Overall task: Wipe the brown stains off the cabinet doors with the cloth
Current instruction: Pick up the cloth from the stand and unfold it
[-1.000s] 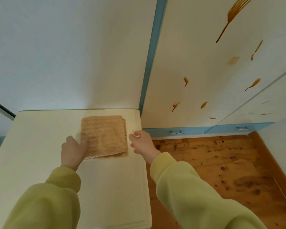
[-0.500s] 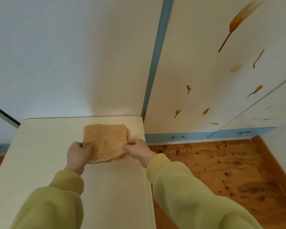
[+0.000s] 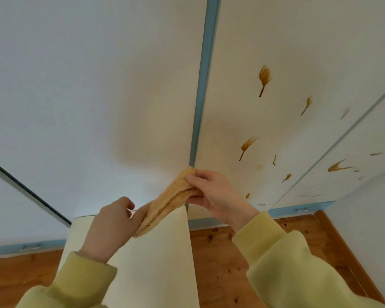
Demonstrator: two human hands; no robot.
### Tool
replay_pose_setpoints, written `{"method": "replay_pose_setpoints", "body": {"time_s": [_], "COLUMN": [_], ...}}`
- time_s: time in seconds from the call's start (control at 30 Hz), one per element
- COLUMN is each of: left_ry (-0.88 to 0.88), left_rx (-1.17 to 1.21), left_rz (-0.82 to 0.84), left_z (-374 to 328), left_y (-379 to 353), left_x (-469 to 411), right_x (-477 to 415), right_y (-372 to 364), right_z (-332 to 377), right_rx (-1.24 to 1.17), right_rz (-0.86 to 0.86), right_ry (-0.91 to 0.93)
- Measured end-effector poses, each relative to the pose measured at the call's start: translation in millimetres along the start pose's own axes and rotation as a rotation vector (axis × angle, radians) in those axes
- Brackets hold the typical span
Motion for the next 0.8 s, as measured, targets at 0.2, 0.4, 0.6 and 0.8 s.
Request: {"method": "replay_pose_setpoints", "body": {"time_s": [0.2, 0.4, 0.6, 0.8], "left_ry": [-0.488, -0.727, -0.743, -0.868], "left_rx": [0.307, 0.281, 0.427, 0.361], "left_rz": [-0.109, -0.185, -0.007, 0.040], "left_z": [-157, -219, -251, -268], "left_y": [103, 152, 192, 202], "left_x": [69, 89, 86, 97], "right_x": [83, 151, 198, 222], "right_y": [-13, -17, -15, -19], "right_z": [98, 176, 223, 247], "right_rx": [-0.035, -0.136, 0.083, 0.489], "right_rz": [-0.024, 0.019, -0.085, -0.305], "right_ry": [0.141, 0.323, 0.569, 0.853]}}
Point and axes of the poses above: each hand's wrist, its own x-axis away from the middle knuckle, its own y-axis out of the back of the hand, z = x × y, the point moved 8 cm from there along -x, towards the middle knuckle, and after that the axes turned 1 degree about -y, right-handed, at the moved point
